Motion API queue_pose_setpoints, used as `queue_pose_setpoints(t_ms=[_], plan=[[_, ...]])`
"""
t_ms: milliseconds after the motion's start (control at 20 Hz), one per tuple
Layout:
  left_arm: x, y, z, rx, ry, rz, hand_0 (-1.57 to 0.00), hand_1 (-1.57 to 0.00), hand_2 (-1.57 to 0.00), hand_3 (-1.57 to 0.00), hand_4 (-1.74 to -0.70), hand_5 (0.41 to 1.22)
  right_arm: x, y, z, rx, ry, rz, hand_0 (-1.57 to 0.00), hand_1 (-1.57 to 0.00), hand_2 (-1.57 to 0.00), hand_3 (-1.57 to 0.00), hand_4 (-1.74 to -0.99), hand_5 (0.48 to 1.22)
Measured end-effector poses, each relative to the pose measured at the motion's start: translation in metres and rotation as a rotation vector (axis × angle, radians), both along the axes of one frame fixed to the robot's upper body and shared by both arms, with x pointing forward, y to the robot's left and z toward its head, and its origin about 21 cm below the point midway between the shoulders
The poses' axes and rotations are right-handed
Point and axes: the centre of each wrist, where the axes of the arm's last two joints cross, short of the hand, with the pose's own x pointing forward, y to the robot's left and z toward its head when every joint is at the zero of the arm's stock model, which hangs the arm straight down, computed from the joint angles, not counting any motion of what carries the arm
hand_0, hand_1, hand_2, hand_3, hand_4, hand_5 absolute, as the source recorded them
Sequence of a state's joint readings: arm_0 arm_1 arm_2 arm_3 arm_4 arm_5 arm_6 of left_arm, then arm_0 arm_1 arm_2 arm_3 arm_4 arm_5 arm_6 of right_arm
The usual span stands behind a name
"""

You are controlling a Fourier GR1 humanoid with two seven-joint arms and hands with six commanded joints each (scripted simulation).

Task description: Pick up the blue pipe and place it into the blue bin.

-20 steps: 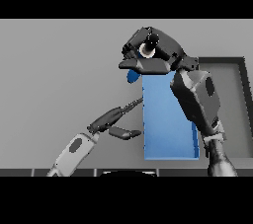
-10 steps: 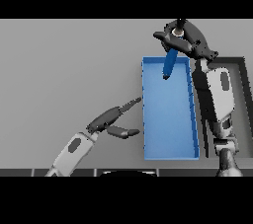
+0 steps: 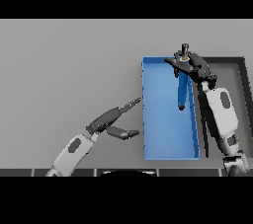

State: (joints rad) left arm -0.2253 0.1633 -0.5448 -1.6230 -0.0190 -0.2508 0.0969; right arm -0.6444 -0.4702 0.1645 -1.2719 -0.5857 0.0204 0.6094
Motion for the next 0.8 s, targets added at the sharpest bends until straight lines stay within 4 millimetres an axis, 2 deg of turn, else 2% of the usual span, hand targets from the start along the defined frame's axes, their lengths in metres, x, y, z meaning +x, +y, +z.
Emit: queue_pose_setpoints(t_ms=[50, 100, 150, 200, 300, 350, 450, 600, 800], plan=[[0.001, 0.001, 0.001, 0.002, 0.000, -0.004, 0.00, 0.00, 0.00, 0.00, -0.88, 0.479, -0.003, -0.002, -0.009, -0.014, 0.044, -0.013, -1.57, -1.57, -1.57, -0.68, -1.642, 1.221], [0.000, -0.001, 0.003, -0.002, -0.006, -0.004, 0.00, 0.00, 0.00, 0.00, -0.88, 0.481, -0.005, -0.001, -0.014, -0.033, 0.070, -0.008, -1.57, -1.57, -1.57, -0.62, -1.662, 1.221], [-0.003, -0.002, 0.002, -0.005, -0.005, -0.010, 0.00, 0.00, 0.00, 0.00, -0.89, 0.483, -0.007, -0.005, -0.021, -0.064, 0.107, -0.021, -1.57, -1.57, -1.57, -0.81, -1.617, 1.199], [0.000, 0.002, 0.005, -0.006, -0.011, -0.001, 0.00, 0.00, 0.00, 0.00, -0.89, 0.486, -0.009, -0.005, -0.029, -0.082, 0.149, -0.028, -1.57, -1.51, -1.45, -0.96, -1.573, 1.188], [0.000, 0.001, 0.002, 0.018, 0.003, 0.003, 0.00, 0.00, 0.00, 0.00, -0.88, 0.493, -0.008, -0.008, -0.044, -0.107, 0.254, -0.064, -1.01, -0.97, -0.93, -0.61, -1.451, 1.146], [0.001, -0.002, 0.001, 0.020, 0.005, 0.003, 0.00, 0.00, 0.00, 0.00, -0.88, 0.495, -0.008, -0.008, -0.051, -0.101, 0.311, -0.071, -0.80, -0.77, -0.74, -0.49, -1.385, 1.114], [-0.001, -0.002, 0.001, 0.001, -0.004, -0.006, 0.00, 0.00, 0.00, 0.00, -0.88, 0.497, -0.006, -0.008, -0.051, -0.108, 0.368, -0.055, -0.51, -0.50, -0.48, -0.31, -1.296, 1.152], [0.005, 0.001, 0.006, 0.003, -0.004, 0.004, 0.00, 0.00, 0.00, 0.00, -0.88, 0.493, -0.011, -0.006, -0.047, -0.208, 0.377, 0.062, -0.26, -0.25, -0.24, -0.16, -1.202, 1.013], [0.005, 0.001, 0.004, 0.010, -0.003, 0.007, 0.00, 0.00, 0.00, 0.00, -0.88, 0.486, -0.015, -0.006, -0.043, -0.341, 0.327, 0.113, -0.11, -0.10, -0.10, -0.07, -1.141, 0.884]])
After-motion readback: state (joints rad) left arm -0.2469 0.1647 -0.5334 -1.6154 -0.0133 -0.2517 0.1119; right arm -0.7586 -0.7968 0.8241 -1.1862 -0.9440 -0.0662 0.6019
